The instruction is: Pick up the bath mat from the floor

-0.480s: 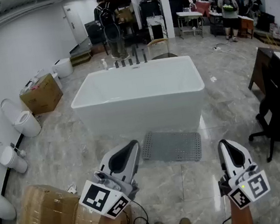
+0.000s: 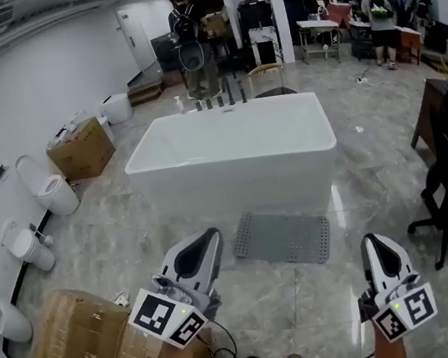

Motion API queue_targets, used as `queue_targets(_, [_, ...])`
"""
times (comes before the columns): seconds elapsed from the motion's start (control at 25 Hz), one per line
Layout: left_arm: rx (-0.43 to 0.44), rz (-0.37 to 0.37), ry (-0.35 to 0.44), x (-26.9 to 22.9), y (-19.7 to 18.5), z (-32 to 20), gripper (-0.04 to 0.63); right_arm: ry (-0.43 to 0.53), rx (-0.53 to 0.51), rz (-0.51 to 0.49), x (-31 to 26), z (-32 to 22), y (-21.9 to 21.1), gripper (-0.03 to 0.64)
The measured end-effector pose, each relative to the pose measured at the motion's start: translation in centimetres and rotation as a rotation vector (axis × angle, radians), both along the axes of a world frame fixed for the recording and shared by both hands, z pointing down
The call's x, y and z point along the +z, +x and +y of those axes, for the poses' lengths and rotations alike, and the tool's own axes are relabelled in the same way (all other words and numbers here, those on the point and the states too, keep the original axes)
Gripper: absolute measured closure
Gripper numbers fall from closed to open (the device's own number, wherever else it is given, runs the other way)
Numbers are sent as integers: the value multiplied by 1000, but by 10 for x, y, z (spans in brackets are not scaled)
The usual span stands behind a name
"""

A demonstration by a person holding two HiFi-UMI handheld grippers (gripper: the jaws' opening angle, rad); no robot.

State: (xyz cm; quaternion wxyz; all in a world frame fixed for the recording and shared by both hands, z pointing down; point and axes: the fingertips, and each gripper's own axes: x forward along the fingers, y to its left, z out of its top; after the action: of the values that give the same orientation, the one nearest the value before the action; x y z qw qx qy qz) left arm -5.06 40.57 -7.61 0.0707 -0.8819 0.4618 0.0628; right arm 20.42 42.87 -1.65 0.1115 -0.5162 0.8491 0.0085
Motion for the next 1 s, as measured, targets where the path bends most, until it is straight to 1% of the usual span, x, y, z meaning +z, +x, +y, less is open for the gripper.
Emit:
queue_targets(0.12, [-18,-13,-14,6,1,-5,584,-18,7,-11,8,-9,7,614])
queue_targets(0.24, [-38,-19,-17,10,-3,-16,584,-22,7,7,13,-19,8,614])
queue_targets(0.52, [-63,-5,-8,21,-19,-70,584,-34,25,47,25,-67,5,614])
queue_targets(0.68, [-66,1,-13,39,-32,-124,584,-42,40,80,33,-118,-3,614])
queue_targets(0.84, [-74,-10,-8,54,-58,-196,584,-51,52,115,41,-188,-24,614])
queue_targets(1.0, [-72,-10,-43,77,-86,-273,584,-87,97,137,60,-259,-41,614])
